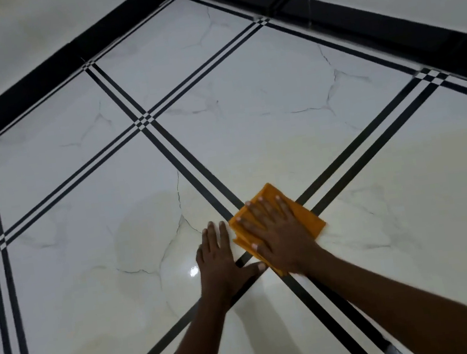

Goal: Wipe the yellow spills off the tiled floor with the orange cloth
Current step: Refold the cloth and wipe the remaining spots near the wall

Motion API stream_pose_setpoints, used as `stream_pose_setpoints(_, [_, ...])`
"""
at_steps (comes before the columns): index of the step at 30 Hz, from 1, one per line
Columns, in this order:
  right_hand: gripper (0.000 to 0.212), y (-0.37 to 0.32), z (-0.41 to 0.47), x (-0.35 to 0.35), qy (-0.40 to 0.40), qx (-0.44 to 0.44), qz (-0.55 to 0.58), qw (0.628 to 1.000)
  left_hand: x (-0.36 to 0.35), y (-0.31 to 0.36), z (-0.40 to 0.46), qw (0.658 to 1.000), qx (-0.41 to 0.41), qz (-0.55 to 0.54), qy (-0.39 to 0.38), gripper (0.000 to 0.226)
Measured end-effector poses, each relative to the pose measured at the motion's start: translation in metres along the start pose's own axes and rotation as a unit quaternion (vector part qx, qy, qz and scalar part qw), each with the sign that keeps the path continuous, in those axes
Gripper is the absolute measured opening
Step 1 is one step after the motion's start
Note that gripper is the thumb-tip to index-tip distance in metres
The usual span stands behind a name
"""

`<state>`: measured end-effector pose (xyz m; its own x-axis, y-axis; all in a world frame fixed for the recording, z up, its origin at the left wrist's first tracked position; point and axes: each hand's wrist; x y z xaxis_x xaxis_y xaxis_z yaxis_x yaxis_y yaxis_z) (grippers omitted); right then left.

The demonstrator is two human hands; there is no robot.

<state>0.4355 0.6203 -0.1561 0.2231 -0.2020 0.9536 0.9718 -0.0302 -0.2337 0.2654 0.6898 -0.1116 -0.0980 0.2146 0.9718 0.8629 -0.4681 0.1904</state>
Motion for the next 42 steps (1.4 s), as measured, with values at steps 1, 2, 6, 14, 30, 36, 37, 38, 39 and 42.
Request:
stream_pose_setpoints(1, [0.068, 0.006, -0.012, 0.002, -0.004, 0.015, 0.002, 1.0, -0.001, -0.004, -0.001, 1.0, -0.008, 0.004, 0.004, 0.139])
stream_pose_setpoints(2, [0.068, 0.018, -0.014, 0.003, -0.003, 0.026, -0.003, 1.0, -0.001, -0.006, -0.001, 1.0, -0.014, 0.008, 0.006, 0.137])
stream_pose_setpoints(6, [0.068, 0.064, 0.035, 0.009, 0.013, -0.067, -0.04, 0.997, -0.005, -0.008, 0.001, 1.0, -0.022, 0.02, 0.001, 0.136])
stream_pose_setpoints(14, [0.068, -0.015, 0.017, -0.008, -0.003, 0.027, 0.01, 1.0, -0.007, -0.009, 0.002, 0.999, -0.026, 0.014, 0.025, 0.141])
stream_pose_setpoints(30, [0.067, 0.046, 0.03, 0.003, 0.022, -0.044, -0.027, 0.998, -0.004, -0.014, 0.005, 0.999, -0.019, 0.025, 0.012, 0.126])
stream_pose_setpoints(36, [0.071, 0.107, -0.041, 0.034, 0.088, -0.294, -0.095, 0.947, -0.004, 0.005, -0.002, 0.997, -0.049, 0.012, 0.052, 0.12])
stream_pose_setpoints(37, [0.071, 0.093, -0.054, 0.035, 0.103, -0.314, -0.089, 0.939, -0.005, 0.015, -0.002, 0.996, -0.067, 0.006, 0.057, 0.117])
stream_pose_setpoints(38, [0.072, 0.075, -0.062, 0.032, 0.109, -0.313, -0.079, 0.94, -0.007, 0.027, -0.002, 0.995, -0.085, 0.002, 0.056, 0.116])
stream_pose_setpoints(39, [0.072, 0.058, -0.063, 0.029, 0.1, -0.287, -0.062, 0.951, -0.009, 0.04, -0.001, 0.994, -0.102, 0.001, 0.047, 0.117])
stream_pose_setpoints(42, [0.072, 0.053, -0.035, 0.02, 0.076, -0.143, -0.037, 0.986, -0.014, 0.065, 0.002, 0.992, -0.129, 0.009, 0.009, 0.125])
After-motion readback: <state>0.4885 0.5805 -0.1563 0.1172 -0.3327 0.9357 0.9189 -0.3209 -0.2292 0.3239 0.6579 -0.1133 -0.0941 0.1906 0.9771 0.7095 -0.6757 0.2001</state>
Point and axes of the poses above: each hand's wrist, its own z-axis towards the middle knuckle, its own x-axis out of the back of the hand, y = z × x, and after that the axes turned 12 degrees about y, right-handed
